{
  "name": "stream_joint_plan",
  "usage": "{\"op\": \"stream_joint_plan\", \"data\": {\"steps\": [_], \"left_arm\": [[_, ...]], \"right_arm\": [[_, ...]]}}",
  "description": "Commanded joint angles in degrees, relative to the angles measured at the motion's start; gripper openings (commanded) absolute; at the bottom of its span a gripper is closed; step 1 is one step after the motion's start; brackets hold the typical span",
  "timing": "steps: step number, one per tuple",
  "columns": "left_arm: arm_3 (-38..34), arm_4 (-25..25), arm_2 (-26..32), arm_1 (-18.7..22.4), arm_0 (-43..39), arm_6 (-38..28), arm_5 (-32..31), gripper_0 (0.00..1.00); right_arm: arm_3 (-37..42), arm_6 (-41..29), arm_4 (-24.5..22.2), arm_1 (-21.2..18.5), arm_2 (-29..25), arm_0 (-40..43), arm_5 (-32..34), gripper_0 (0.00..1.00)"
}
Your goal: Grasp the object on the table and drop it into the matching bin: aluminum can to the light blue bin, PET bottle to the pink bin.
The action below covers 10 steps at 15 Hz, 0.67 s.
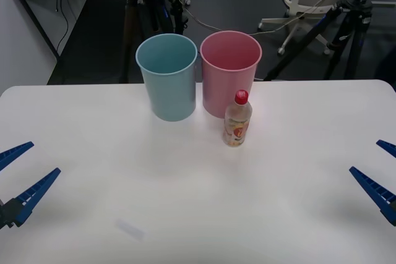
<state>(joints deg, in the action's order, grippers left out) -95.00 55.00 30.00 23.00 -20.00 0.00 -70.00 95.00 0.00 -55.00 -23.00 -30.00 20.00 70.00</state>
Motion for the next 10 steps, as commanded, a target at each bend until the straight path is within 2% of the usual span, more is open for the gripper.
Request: {"op": "stream_joint_plan", "data": {"steps": [1,7,10], "left_arm": [[0.0,0.0,0.0,0.0,0.0,0.0,0.0,1.0],[0.0,0.0,0.0,0.0,0.0,0.0,0.0,1.0],[0.0,0.0,0.0,0.0,0.0,0.0,0.0,1.0]], "right_arm": [[-0.3,0.0,0.3,1.0,-0.2,-0.9,0.2,1.0],[0.1,1.4,0.7,1.4,-0.1,-0.3,2.3,1.0],[0.0,11.3,2.0,0.3,2.8,2.0,2.3,1.0]]}}
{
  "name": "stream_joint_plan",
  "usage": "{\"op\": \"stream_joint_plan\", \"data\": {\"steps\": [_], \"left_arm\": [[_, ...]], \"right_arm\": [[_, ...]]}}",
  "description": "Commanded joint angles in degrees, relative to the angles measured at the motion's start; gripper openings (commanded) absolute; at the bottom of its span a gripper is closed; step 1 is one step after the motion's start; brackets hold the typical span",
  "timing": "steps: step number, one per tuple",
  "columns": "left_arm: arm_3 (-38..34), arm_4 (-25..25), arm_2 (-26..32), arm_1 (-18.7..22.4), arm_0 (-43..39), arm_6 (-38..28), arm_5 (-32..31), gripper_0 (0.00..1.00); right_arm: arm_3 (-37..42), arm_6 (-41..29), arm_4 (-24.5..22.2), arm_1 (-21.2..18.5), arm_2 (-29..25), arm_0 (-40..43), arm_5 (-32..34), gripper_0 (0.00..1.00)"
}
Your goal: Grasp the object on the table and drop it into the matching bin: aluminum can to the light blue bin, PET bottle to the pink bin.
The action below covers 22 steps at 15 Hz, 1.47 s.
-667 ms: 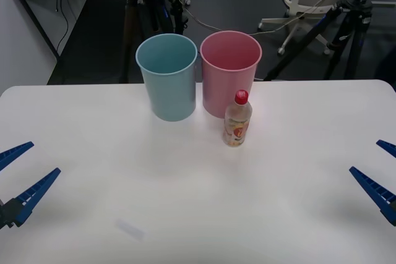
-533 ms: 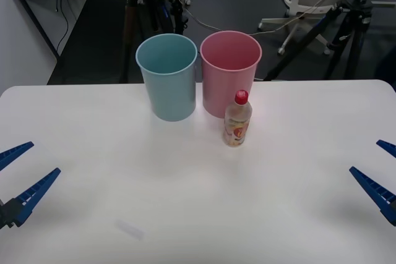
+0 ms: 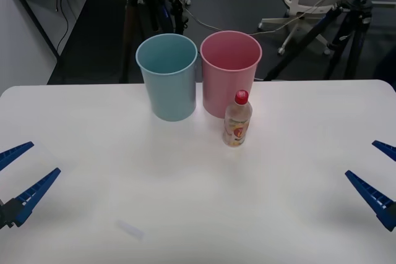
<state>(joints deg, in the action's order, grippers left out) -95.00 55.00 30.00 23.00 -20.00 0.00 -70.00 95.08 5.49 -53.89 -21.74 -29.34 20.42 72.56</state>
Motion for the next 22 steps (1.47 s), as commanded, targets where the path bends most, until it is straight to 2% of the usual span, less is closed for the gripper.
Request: {"op": "stream_joint_plan", "data": {"steps": [1,5,7,10,16,19,22], "left_arm": [[0.0,0.0,0.0,0.0,0.0,0.0,0.0,1.0],[0.0,0.0,0.0,0.0,0.0,0.0,0.0,1.0],[0.0,0.0,0.0,0.0,0.0,0.0,0.0,1.0],[0.0,0.0,0.0,0.0,0.0,0.0,0.0,1.0],[0.0,0.0,0.0,0.0,0.0,0.0,0.0,1.0],[0.0,0.0,0.0,0.0,0.0,0.0,0.0,1.0],[0.0,0.0,0.0,0.0,0.0,0.0,0.0,1.0]], "right_arm": [[-0.6,9.5,1.9,-2.0,3.9,2.3,-0.7,1.0],[-7.5,20.1,9.2,-8.1,12.8,1.5,-2.7,1.0],[-7.8,20.9,11.9,-10.4,17.5,1.0,-5.7,1.0],[-8.1,20.9,12.3,-11.7,21.6,-1.9,-8.8,1.0],[-17.3,21.1,12.3,-11.2,28.0,-12.4,-9.1,1.0],[-21.6,22.3,12.1,-9.5,30.7,-17.1,-9.1,1.0],[-26.1,23.2,9.8,-6.8,31.3,-21.2,-9.3,1.0]]}}
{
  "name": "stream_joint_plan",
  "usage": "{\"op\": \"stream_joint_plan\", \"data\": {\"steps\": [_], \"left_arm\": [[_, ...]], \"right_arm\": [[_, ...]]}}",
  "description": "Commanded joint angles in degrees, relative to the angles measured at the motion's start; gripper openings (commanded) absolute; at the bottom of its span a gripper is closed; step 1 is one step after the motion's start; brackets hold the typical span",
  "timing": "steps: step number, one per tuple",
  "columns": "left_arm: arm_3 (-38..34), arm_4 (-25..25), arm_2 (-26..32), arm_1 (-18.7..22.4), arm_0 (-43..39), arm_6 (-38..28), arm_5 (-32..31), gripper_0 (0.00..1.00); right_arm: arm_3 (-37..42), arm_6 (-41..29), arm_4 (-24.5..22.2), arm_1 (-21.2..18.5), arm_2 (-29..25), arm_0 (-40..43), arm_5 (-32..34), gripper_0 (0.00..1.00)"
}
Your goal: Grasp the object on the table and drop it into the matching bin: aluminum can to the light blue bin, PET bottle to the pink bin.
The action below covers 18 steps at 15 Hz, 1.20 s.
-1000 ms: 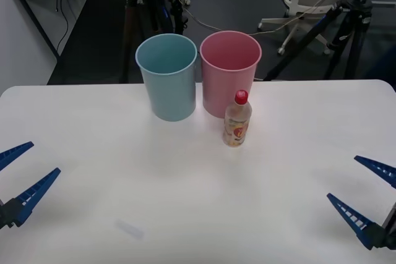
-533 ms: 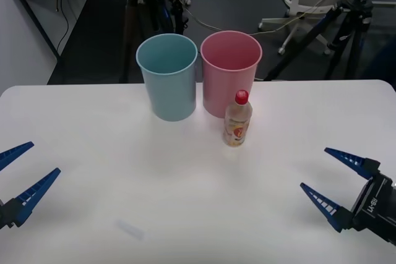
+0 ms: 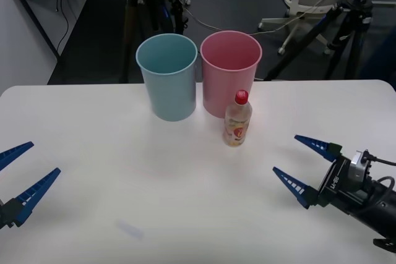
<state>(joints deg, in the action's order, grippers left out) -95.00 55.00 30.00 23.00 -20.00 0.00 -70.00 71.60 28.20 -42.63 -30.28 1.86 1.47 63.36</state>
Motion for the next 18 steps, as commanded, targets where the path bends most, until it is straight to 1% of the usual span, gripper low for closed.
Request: {"op": "stream_joint_plan", "data": {"steps": [1,4,8,12,18], "left_arm": [[0.0,0.0,0.0,0.0,0.0,0.0,0.0,1.0],[0.0,0.0,0.0,0.0,0.0,0.0,0.0,1.0],[0.0,0.0,0.0,0.0,0.0,0.0,0.0,1.0],[0.0,0.0,0.0,0.0,0.0,0.0,0.0,1.0],[0.0,0.0,0.0,0.0,0.0,0.0,0.0,1.0]], "right_arm": [[-3.8,0.7,-2.8,2.9,0.1,-3.5,-0.3,1.0],[-6.8,1.2,-5.2,5.9,0.2,-6.7,-0.9,1.0],[-11.6,2.3,-6.0,8.7,0.1,-10.9,-1.8,1.0],[-11.6,3.4,-6.0,9.5,0.1,-11.7,-5.3,1.0],[-11.7,4.2,-6.7,12.6,0.1,-12.5,-9.3,1.0]]}}
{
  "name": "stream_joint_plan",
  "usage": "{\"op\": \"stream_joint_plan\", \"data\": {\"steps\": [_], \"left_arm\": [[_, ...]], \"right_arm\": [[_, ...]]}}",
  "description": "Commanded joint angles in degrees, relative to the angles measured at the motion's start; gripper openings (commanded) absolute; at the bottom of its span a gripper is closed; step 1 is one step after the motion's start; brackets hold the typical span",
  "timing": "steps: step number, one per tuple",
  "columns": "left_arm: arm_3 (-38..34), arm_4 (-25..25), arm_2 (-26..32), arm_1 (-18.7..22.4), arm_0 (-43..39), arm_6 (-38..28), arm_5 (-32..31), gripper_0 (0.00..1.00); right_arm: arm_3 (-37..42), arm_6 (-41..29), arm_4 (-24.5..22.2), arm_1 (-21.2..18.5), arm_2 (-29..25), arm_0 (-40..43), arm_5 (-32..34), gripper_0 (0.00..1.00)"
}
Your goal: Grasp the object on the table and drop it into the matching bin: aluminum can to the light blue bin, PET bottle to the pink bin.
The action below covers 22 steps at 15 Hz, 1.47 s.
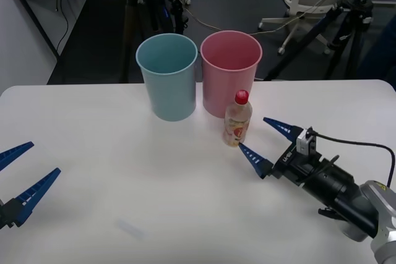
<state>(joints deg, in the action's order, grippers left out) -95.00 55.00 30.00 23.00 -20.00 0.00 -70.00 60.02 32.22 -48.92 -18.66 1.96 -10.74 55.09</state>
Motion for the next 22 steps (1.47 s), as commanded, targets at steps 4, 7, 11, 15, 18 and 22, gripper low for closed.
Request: {"op": "stream_joint_plan", "data": {"steps": [4,7,11,15,18,22], "left_arm": [[0.0,0.0,0.0,0.0,0.0,0.0,0.0,1.0],[0.0,0.0,0.0,0.0,0.0,0.0,0.0,1.0],[0.0,0.0,0.0,0.0,0.0,0.0,0.0,1.0],[0.0,0.0,0.0,0.0,0.0,0.0,0.0,1.0],[0.0,0.0,0.0,0.0,0.0,0.0,0.0,1.0],[0.0,0.0,0.0,0.0,0.0,0.0,0.0,1.0]], "right_arm": [[-0.1,0.8,-1.4,3.1,0.0,-1.3,-3.8,1.0],[-6.2,1.7,-1.5,4.7,-1.1,-4.8,-2.7,1.0],[-8.5,2.8,-3.5,6.8,-2.6,-7.3,-3.8,1.0],[-11.1,3.7,-3.5,8.0,-3.2,-9.6,-4.4,1.0],[-11.1,4.2,-3.5,8.6,-3.2,-10.1,-5.7,1.0],[-11.1,4.7,-3.6,8.9,-3.3,-10.4,-6.2,1.0]]}}
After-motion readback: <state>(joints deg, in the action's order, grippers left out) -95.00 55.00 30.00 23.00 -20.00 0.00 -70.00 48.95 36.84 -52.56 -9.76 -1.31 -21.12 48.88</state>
